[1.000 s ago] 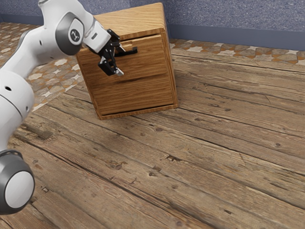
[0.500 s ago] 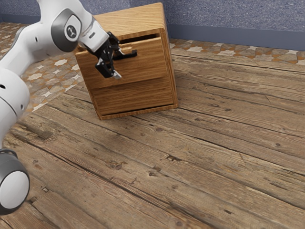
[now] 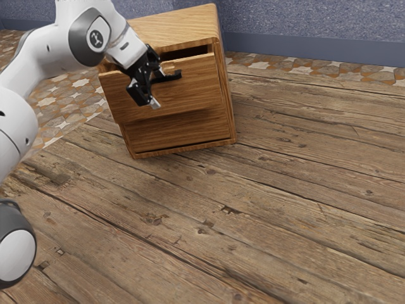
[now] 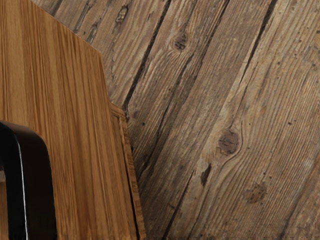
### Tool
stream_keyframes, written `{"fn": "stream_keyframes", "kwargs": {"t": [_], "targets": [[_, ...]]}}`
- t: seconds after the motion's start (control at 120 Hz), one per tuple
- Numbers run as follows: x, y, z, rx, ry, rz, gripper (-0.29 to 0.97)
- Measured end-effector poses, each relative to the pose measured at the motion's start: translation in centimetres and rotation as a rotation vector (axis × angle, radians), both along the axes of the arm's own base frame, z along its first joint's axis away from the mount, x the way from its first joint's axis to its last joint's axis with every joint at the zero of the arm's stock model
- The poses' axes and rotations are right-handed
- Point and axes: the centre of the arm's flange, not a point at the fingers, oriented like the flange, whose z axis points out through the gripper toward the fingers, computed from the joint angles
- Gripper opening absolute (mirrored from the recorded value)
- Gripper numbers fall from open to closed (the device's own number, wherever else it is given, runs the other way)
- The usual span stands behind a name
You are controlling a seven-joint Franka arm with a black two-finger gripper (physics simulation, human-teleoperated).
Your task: Pull the drawer handle with one arm to open the drawer
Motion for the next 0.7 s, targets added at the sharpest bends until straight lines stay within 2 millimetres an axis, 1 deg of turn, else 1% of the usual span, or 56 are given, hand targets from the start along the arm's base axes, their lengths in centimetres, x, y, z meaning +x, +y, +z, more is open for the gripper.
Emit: {"fn": "stream_keyframes", "kwargs": {"t": [0.033,0.117,0.308,0.367,0.5,0.542,0.583,0.608,0.617,0.633,0.667,0.7], "targets": [[-0.1,0.2,-0.3,0.0,0.01,0.005,0.71],[-0.2,0.3,-0.6,-0.003,0.023,0.01,0.69],[-0.6,-0.1,0.0,-0.007,0.03,0.011,0.66],[-0.7,-0.2,0.1,-0.009,0.035,0.011,0.65],[-1.2,-0.3,-0.2,-0.021,0.06,0.011,0.7],[-1.6,-0.8,-0.2,-0.025,0.072,0.008,0.68],[-2.3,-2.6,1.1,-0.025,0.071,-0.012,0.62],[-2.7,-4.5,2.2,-0.021,0.066,-0.035,0.6],[-2.8,-5.2,2.5,-0.018,0.065,-0.042,0.56],[-3.0,-7.1,3.4,-0.01,0.061,-0.066,0.57],[-3.7,-11.6,5.3,0.009,0.052,-0.123,0.59],[-4.9,-15.6,7.6,0.038,0.038,-0.168,0.61]]}}
